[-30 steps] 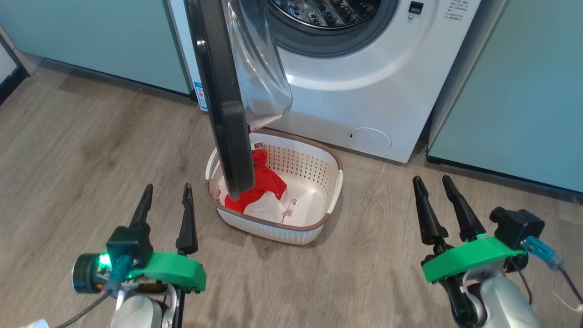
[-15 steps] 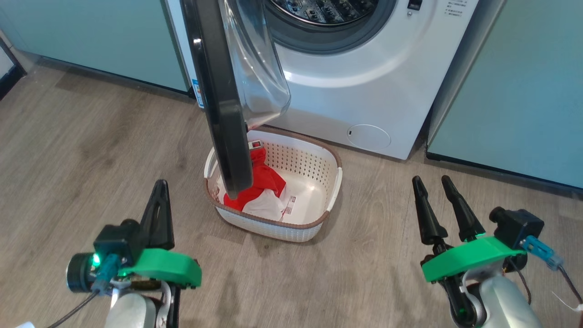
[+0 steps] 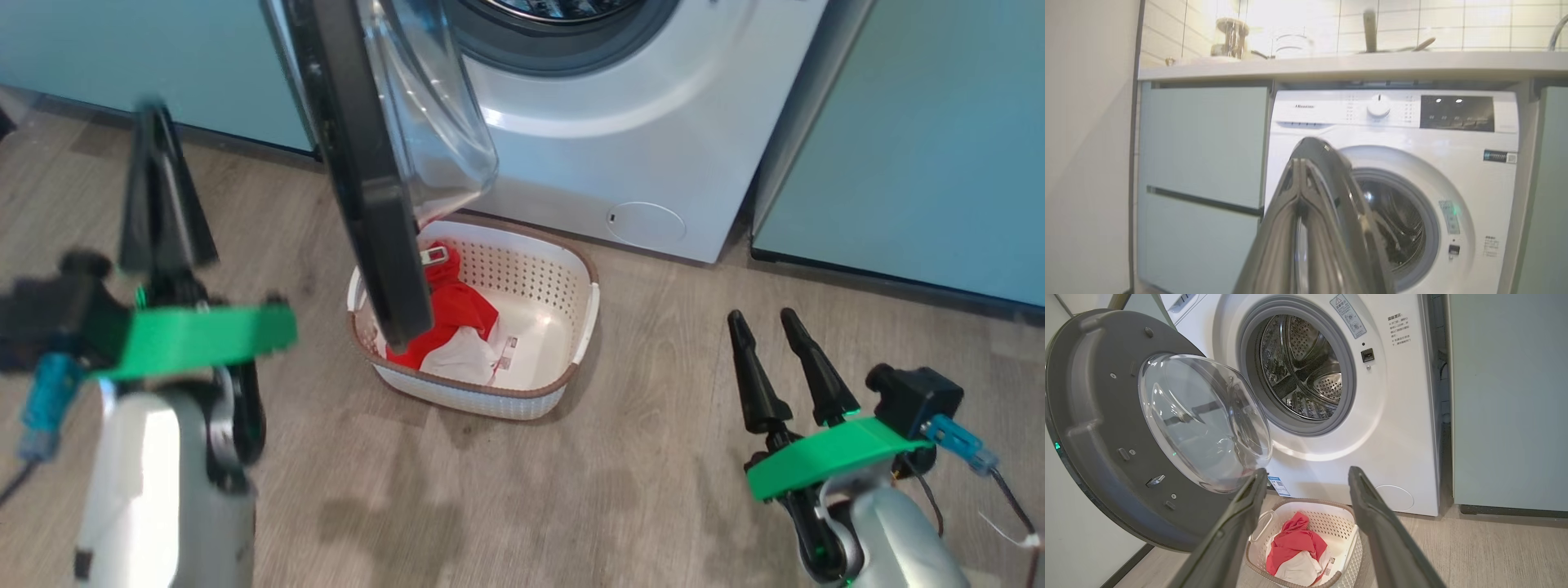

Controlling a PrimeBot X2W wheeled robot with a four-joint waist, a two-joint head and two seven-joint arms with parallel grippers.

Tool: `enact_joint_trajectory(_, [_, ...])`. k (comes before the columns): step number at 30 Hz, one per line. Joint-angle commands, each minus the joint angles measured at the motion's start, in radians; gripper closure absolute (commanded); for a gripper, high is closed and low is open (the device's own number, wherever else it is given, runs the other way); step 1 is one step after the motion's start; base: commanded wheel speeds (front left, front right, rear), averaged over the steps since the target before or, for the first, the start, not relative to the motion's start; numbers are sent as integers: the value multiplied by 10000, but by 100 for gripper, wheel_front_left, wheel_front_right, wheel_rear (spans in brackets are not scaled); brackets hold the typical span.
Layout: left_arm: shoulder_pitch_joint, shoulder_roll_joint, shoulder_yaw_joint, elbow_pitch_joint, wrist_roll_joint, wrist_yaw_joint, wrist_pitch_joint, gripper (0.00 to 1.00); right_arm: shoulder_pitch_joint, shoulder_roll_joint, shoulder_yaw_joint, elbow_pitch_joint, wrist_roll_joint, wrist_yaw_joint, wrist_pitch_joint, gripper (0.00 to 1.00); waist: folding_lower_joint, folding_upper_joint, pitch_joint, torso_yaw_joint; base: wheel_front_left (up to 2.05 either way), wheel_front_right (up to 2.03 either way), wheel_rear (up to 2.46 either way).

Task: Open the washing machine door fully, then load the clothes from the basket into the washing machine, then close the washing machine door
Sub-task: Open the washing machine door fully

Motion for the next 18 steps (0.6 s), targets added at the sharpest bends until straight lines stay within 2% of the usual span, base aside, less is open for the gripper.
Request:
enact_joint_trajectory(1, [-492,106,322,-356,64,16,-44,100,-485,51,281,-288,-86,2,-91,0,0,0,34,-78,0,0,0])
enact_joint_trajectory(8, [-1406,106,-683,126,137,-149,-44,100,-553,51,449,-222,-30,2,-91,0,0,0,85,-456,0,0,0])
enact_joint_trajectory(13, [-1253,106,-1603,882,101,-292,-44,100,-555,51,439,-339,-43,2,-91,0,0,0,133,-685,0,0,0])
enact_joint_trajectory(18, [-1010,106,-2070,1641,-39,-356,-44,100,-540,51,472,-360,-61,2,-91,0,0,0,185,-803,0,0,0])
